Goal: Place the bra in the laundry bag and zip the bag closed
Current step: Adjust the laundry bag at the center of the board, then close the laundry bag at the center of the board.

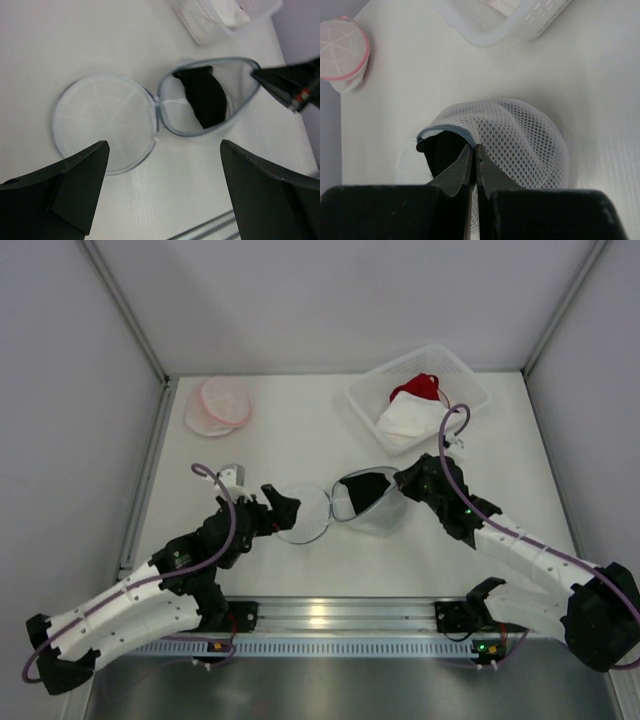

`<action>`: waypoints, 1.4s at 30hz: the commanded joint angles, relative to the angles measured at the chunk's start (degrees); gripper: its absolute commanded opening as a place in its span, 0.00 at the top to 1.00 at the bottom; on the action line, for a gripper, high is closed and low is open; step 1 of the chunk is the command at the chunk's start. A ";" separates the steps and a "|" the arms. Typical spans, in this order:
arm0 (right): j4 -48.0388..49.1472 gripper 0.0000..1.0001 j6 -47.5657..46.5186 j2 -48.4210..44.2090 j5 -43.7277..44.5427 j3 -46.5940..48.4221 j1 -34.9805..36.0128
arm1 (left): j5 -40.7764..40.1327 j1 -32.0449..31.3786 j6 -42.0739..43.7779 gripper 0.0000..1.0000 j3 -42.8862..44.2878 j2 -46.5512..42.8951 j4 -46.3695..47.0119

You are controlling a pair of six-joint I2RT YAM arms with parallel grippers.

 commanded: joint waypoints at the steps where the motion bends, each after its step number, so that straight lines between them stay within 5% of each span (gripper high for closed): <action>1: 1.02 1.00 -1.10 -0.72 0.44 2.41 0.52 | -11.71 4.88 -11.39 0.02 3.12 2.75 -16.57; 7: 1.02 1.00 -2.60 -0.46 0.71 2.23 0.69 | -3.70 11.48 -8.43 0.09 1.72 16.89 -4.29; 14: 0.31 1.00 -2.69 0.07 0.44 2.50 0.78 | 6.06 11.39 7.65 0.22 10.86 32.09 1.09; 20: 0.31 1.00 -2.86 0.68 0.09 2.85 1.04 | 9.22 11.39 16.54 0.15 12.01 37.21 3.37; 42: 2.42 1.00 -2.43 1.83 0.09 2.85 1.13 | 16.17 10.43 16.55 0.09 12.97 47.23 9.53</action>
